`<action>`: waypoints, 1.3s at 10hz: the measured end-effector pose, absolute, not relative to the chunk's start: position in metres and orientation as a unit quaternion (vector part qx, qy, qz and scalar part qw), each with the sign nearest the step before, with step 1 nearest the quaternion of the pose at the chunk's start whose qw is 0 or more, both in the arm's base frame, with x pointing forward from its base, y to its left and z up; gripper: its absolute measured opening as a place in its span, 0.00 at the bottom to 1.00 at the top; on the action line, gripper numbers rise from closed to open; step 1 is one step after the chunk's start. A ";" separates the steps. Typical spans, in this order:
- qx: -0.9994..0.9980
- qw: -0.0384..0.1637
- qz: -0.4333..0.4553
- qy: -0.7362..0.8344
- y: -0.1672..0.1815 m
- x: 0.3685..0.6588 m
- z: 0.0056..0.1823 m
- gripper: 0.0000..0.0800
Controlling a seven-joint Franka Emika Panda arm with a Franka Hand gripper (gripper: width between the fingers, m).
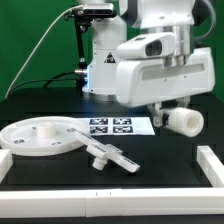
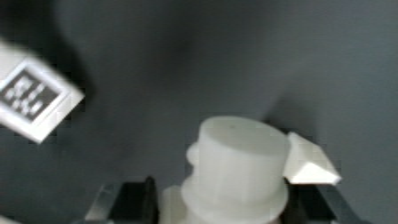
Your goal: Assemble round table
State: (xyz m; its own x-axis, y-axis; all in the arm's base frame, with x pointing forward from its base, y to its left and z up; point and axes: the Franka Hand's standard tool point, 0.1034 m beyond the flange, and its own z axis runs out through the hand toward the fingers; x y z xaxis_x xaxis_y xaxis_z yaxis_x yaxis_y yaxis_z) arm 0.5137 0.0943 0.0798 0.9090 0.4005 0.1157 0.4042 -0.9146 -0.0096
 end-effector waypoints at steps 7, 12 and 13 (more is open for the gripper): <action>-0.997 0.027 -0.035 -0.070 0.118 0.459 0.075 0.40; -0.999 0.038 -0.032 0.014 0.123 0.446 0.069 0.40; -0.998 0.039 -0.021 0.044 0.125 0.431 0.061 0.40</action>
Offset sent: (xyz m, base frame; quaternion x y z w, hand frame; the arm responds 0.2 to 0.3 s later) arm 0.0000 0.0000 0.0000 0.0000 0.0000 0.0000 1.0000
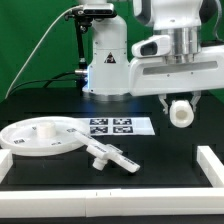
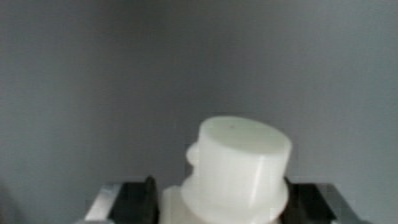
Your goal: Assemble round table
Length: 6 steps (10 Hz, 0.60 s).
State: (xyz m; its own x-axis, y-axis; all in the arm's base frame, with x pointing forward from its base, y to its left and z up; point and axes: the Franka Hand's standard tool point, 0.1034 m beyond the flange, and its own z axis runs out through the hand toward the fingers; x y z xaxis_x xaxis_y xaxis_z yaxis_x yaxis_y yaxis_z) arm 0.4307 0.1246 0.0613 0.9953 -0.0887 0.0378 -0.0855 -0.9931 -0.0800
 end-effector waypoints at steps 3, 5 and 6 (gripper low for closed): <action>-0.995 0.048 -0.041 0.083 0.118 0.415 0.046 0.40; -0.994 0.048 -0.039 0.086 0.117 0.413 0.043 0.40; -0.994 0.048 -0.036 0.094 0.117 0.406 0.034 0.40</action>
Offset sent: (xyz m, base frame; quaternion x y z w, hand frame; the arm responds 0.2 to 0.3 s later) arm 0.0000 0.0000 0.0000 0.0000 0.0000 0.0000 1.0000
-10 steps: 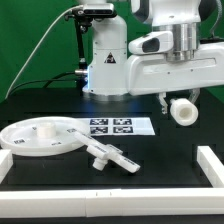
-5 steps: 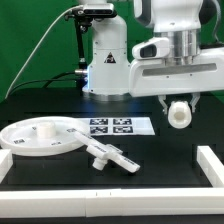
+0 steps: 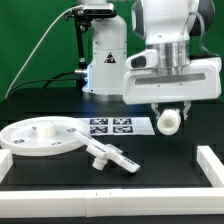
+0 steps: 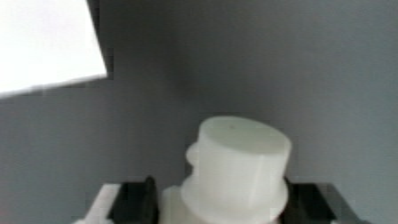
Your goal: Assemble round table
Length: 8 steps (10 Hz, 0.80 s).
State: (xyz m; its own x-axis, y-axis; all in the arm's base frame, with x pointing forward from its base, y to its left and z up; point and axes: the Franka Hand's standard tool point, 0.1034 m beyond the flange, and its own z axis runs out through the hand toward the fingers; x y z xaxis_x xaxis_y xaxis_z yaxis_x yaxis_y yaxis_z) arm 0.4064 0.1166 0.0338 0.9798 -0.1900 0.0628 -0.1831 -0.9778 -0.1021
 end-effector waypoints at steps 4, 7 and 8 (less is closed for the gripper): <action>-0.998 0.043 -0.021 0.040 0.159 0.387 0.012 0.40; -0.999 0.039 -0.024 0.008 0.158 0.384 0.006 0.40; -0.999 0.039 -0.024 0.007 0.159 0.384 0.006 0.40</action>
Offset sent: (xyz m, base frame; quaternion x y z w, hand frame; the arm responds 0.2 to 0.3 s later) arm 0.0014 0.0212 -0.0232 -0.0832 0.0238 -0.0790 0.9931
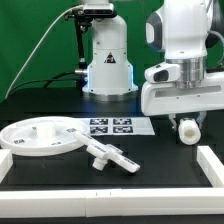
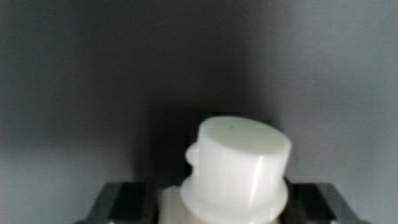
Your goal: Assemble round table
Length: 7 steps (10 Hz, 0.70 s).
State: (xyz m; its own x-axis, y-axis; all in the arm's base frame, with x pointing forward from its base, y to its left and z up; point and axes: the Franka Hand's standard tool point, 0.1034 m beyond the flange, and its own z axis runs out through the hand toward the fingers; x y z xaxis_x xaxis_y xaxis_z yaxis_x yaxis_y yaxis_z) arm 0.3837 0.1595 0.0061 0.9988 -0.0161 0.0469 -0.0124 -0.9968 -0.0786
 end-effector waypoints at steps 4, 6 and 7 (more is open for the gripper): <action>-0.999 0.039 -0.024 0.006 0.160 0.384 0.006 0.67; -0.999 0.039 -0.024 0.007 0.160 0.384 0.007 0.80; -0.999 0.039 -0.010 0.015 0.154 0.387 0.018 0.80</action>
Offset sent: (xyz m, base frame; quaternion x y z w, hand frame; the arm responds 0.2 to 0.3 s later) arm 0.0000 0.0000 0.0000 0.0000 0.0000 0.0000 1.0000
